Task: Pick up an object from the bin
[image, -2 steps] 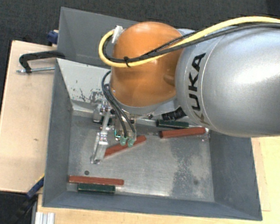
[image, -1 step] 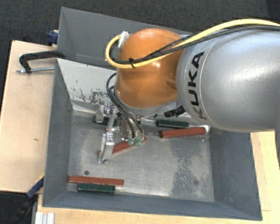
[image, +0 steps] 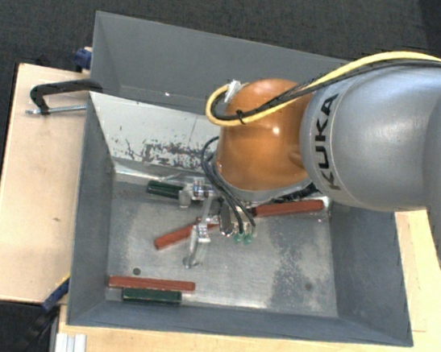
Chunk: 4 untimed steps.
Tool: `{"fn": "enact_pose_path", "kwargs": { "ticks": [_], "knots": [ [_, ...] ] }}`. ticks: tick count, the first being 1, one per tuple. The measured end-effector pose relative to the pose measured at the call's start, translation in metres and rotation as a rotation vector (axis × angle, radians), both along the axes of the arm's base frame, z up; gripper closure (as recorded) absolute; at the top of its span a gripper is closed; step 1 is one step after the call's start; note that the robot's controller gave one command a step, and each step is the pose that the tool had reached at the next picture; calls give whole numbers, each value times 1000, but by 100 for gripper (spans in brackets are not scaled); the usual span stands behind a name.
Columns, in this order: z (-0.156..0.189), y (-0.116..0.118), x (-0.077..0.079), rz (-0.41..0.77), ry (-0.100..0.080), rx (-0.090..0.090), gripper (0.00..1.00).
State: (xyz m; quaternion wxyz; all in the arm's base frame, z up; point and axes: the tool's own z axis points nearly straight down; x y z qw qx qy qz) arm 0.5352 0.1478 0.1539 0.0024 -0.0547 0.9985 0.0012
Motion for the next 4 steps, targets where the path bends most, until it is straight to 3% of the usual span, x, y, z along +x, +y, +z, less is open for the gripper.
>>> {"fn": "enact_pose_path", "kwargs": {
  "ticks": [1,2,3,4],
  "knots": [
    [-19,-26,26,58,4,-3,0],
    [-83,-33,37,152,3,-1,100],
    [-83,-33,37,152,3,-1,100],
    [106,-57,41,132,-11,-1,100]
  ]
}}
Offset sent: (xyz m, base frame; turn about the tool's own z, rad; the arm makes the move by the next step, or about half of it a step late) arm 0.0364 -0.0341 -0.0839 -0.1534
